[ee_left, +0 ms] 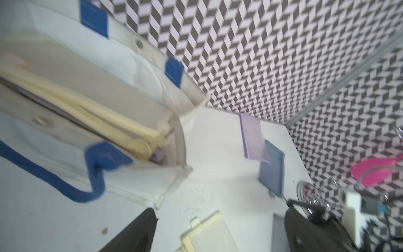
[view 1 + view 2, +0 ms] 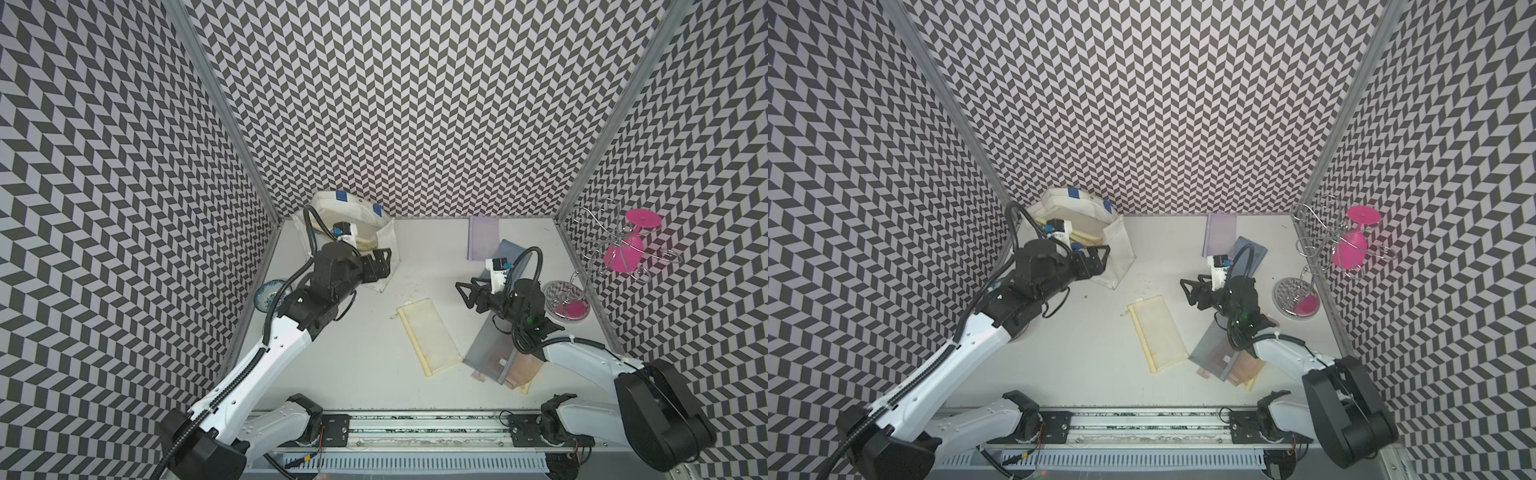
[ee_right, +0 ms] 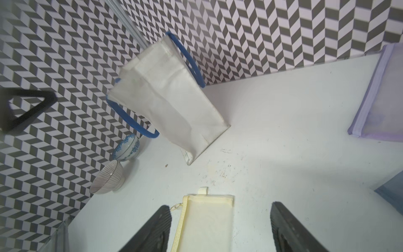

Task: Put the pencil pouch into the canvas bag
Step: Place the pencil pouch in the canvas bag, then pick up the pencil pouch from the center of the board.

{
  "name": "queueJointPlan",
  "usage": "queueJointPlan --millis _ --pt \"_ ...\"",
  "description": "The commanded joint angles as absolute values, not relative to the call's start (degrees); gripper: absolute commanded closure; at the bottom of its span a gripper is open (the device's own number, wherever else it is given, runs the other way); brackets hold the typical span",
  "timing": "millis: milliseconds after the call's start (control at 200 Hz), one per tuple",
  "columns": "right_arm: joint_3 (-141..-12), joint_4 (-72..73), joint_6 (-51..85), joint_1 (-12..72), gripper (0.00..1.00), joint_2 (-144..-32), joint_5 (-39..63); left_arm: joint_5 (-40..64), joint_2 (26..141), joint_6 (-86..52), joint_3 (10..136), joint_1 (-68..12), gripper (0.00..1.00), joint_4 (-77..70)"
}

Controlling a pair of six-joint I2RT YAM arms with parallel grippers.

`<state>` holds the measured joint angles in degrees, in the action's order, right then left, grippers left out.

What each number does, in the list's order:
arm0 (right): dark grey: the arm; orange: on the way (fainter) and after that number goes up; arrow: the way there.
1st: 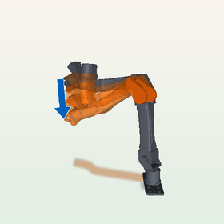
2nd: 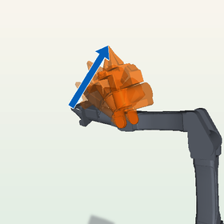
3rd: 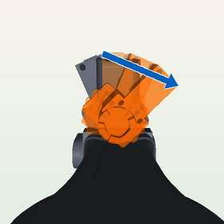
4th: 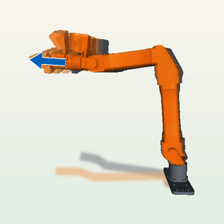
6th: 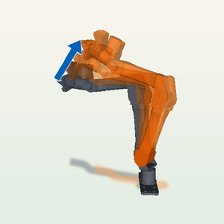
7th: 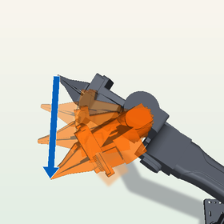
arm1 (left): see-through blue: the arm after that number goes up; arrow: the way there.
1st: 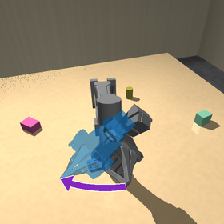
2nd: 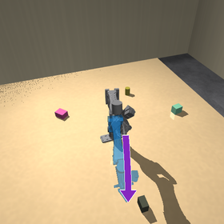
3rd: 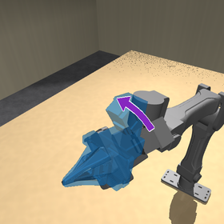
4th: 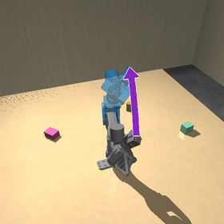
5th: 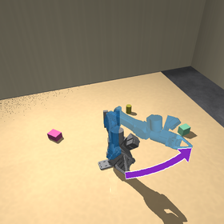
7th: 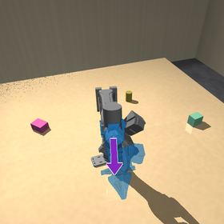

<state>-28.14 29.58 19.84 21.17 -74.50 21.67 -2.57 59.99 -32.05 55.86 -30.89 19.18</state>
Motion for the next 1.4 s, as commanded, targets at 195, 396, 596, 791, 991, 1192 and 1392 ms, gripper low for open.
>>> queueJointPlan --millis 195,396,596,791,991,1192,1392 --pt "-35.5 27.0 17.5 25.1 0.29 -89.3 29.4 5.9 59.1 -41.7 35.1 -43.1 0.09 10.2" --pt "-33.4 27.0 19.9 25.1 0.31 -92.8 32.4 9.2 63.5 -49.4 26.1 -44.5 0.09 -3.9" --pt "-30.3 24.8 20.6 25.6 0.31 -91.4 32.8 7.3 67.7 -52.1 22.8 -45.6 0.23 -10.3" --pt "-26.9 24.3 22.7 26.8 0.31 -89.7 32.5 4.8 73.6 -53.2 22.7 -46.5 0.28 -14.8" --pt "-24.7 26.6 24.9 29.5 0.31 -90.7 33.2 4.5 80.7 -55.5 23.3 -46.7 0.3 -20.2" --pt "-23.9 30.5 28.1 33.4 0.31 -92.3 34.4 5.8 86.6 -55.9 25.0 -46.6 0.32 -23.2" --pt "-22.3 35.6 31.0 35.7 0.33 -92.3 35.5 4.6 86.5 -56.7 23.9 -46.0 0.53 -25.5"
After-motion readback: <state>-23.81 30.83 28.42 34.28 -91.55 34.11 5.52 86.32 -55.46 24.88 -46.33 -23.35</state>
